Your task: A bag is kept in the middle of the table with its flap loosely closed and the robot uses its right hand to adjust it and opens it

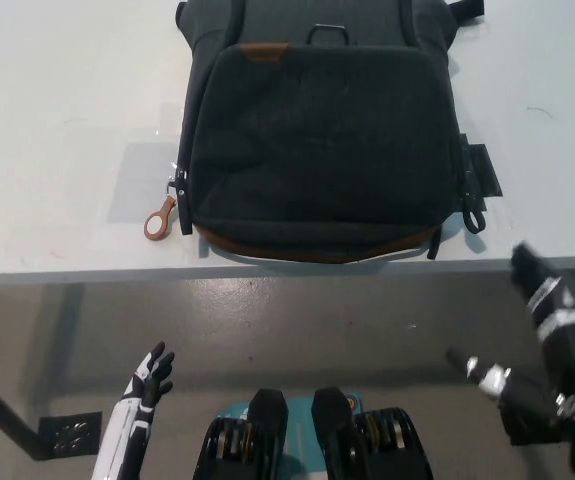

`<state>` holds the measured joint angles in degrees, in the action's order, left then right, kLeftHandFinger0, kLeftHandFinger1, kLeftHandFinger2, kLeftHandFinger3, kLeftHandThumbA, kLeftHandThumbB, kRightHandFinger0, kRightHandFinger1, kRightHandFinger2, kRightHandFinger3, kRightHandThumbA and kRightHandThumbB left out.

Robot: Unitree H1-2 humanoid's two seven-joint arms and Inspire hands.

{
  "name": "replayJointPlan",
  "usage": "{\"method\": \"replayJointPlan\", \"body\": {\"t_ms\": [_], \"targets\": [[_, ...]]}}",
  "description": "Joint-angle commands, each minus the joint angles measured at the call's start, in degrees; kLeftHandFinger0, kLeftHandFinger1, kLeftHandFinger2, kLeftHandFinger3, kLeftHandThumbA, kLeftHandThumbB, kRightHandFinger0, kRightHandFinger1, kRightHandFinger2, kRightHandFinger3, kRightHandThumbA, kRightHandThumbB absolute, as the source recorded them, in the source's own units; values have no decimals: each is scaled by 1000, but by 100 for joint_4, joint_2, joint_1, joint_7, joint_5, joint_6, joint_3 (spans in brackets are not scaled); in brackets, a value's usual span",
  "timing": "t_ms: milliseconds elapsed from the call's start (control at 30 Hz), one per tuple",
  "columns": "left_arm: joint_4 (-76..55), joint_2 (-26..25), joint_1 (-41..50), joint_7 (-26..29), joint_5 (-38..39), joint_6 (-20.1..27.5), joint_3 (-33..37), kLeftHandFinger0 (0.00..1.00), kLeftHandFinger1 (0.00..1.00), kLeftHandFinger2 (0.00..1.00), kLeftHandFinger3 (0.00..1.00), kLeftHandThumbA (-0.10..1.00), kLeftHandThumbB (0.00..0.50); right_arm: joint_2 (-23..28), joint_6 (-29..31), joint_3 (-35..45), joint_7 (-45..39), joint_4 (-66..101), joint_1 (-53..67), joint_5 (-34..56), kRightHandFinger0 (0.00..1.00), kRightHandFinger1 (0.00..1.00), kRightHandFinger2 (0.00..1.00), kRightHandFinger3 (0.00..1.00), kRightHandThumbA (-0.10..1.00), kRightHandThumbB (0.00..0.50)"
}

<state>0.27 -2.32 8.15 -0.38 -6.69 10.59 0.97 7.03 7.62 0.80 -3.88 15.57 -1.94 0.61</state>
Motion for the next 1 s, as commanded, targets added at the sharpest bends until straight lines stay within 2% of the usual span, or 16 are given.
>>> {"method": "replayJointPlan", "body": {"t_ms": [0, 67, 167, 200, 267, 333, 367, 400, 467, 500, 600, 700, 733, 967], "targets": [[-138, 55, 39, 82, -114, 277, 88, 1000, 1000, 1000, 1000, 1000, 244, 216, -387, 291, 52, 346, -778, 302, 1000, 1000, 1000, 1000, 1000, 246], [-137, 73, 50, 90, -150, 283, 114, 1000, 1000, 1000, 1000, 1000, 246, 275, -480, 377, 54, 330, -1077, 285, 1000, 1000, 1000, 1000, 1000, 223], [-111, 66, 48, 61, -132, 295, 151, 1000, 1000, 1000, 1000, 1000, 235, 289, -792, 467, 97, 334, -1495, 290, 1000, 1000, 1000, 1000, 1000, 226], [-77, 89, 36, 70, -130, 290, 169, 1000, 1000, 1000, 1000, 1000, 237, 262, -1193, 556, 102, 270, -1807, 604, 1000, 1000, 1000, 1000, 1000, 253], [-74, 107, 71, 67, -145, 288, 210, 1000, 1000, 1000, 1000, 1000, 236, 246, -1494, 615, 94, 181, -2046, 741, 1000, 1000, 1000, 1000, 1000, 250], [-45, 97, 67, 62, -179, 290, 243, 1000, 1000, 1000, 1000, 1000, 231, 270, -1559, 625, 53, -52, -2298, 717, 1000, 1000, 1000, 1000, 1000, 167], [-34, 95, 66, 62, -197, 290, 259, 1000, 1000, 1000, 1000, 1000, 231, 299, -1652, 629, 17, -218, -2489, 753, 1000, 1000, 1000, 1000, 1000, 141], [-24, 94, 65, 65, -204, 292, 266, 1000, 1000, 1000, 1000, 1000, 227, 311, -1715, 642, -5, -340, -2627, 801, 1000, 1000, 1000, 1000, 1000, 122], [-11, 95, 68, 86, -233, 277, 268, 1000, 1000, 1000, 1000, 1000, 237, 307, -1796, 653, -36, -568, -2842, 863, 1000, 1000, 1000, 1000, 1000, 121], [0, 92, 73, 94, -242, 294, 269, 1000, 1000, 1000, 1000, 1000, 239, 297, -1827, 647, -62, -804, -3034, 896, 1000, 1000, 1000, 1000, 1000, 174], [-29, 83, 79, 86, -267, 253, 277, 1000, 1000, 1000, 1000, 1000, 245, 283, -1961, 710, -199, -1269, -3385, 1193, 1000, 1000, 1000, 1000, 1000, 197], [-33, 76, 68, 72, -277, 222, 287, 1000, 1000, 1000, 1000, 1000, 243, 101, -2305, 1035, -231, -1645, -3728, 1896, 1000, 1000, 1000, 1000, 1000, 219], [-44, 73, 70, 62, -266, 215, 286, 1000, 1000, 1000, 1000, 1000, 250, 61, -2441, 1132, -248, -1835, -3878, 2074, 1000, 1000, 1000, 1000, 1000, 249], [-7, 61, 37, 72, -291, 244, 284, 1000, 1000, 1000, 1000, 1000, 241, -141, -2889, 1468, -300, -2377, -4301, 2618, 1000, 1000, 1000, 1000, 1000, 259]]}}
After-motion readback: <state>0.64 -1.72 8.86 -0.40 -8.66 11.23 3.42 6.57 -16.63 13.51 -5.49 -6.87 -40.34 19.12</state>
